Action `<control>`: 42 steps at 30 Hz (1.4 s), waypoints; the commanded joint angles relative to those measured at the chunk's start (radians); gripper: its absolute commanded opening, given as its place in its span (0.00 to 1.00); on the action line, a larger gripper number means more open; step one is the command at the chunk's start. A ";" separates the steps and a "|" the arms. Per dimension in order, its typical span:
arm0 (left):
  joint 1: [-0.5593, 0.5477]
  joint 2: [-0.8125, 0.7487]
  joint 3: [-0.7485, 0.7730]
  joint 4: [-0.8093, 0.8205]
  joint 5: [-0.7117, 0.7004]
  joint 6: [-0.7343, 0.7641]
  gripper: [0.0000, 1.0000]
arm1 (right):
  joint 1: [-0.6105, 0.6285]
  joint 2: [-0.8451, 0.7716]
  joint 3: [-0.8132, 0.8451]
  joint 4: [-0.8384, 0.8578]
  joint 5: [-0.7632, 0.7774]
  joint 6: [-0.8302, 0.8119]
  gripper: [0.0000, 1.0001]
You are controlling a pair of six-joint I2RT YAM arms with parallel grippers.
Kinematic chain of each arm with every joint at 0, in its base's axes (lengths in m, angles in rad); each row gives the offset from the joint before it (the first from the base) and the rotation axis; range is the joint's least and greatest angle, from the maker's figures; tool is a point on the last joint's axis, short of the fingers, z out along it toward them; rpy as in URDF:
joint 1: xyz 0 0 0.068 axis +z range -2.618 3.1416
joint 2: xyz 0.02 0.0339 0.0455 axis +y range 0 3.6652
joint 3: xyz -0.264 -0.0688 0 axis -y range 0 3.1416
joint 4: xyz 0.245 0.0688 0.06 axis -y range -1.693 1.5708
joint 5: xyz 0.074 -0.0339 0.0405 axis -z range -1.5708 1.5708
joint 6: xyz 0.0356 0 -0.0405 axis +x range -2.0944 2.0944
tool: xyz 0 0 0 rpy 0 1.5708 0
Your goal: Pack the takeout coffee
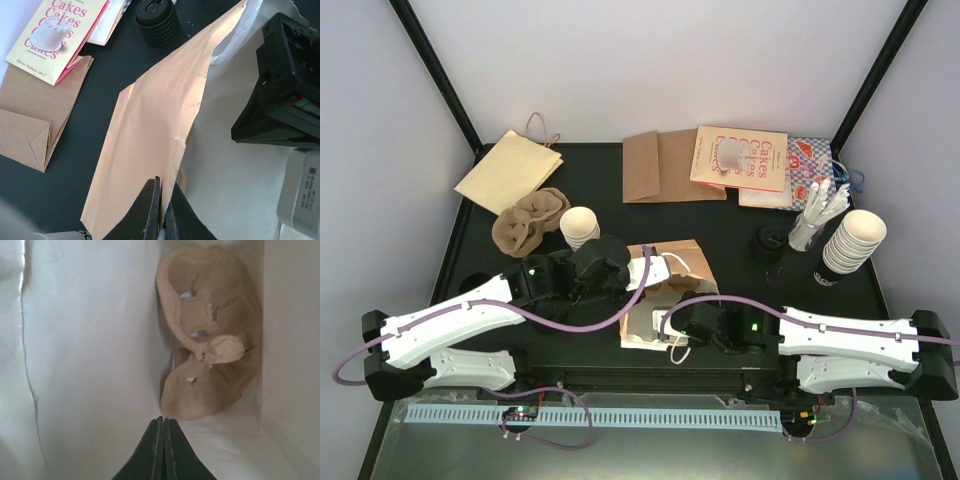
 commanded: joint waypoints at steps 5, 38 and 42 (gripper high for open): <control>-0.007 0.019 0.066 0.009 -0.019 -0.038 0.02 | -0.007 -0.015 0.129 -0.018 -0.069 0.016 0.01; -0.022 -0.023 0.020 0.030 0.159 -0.032 0.02 | -0.112 0.152 0.058 0.120 -0.037 -0.005 0.01; -0.028 -0.020 0.015 0.026 0.148 -0.040 0.01 | -0.118 0.173 0.046 0.111 -0.021 -0.016 0.01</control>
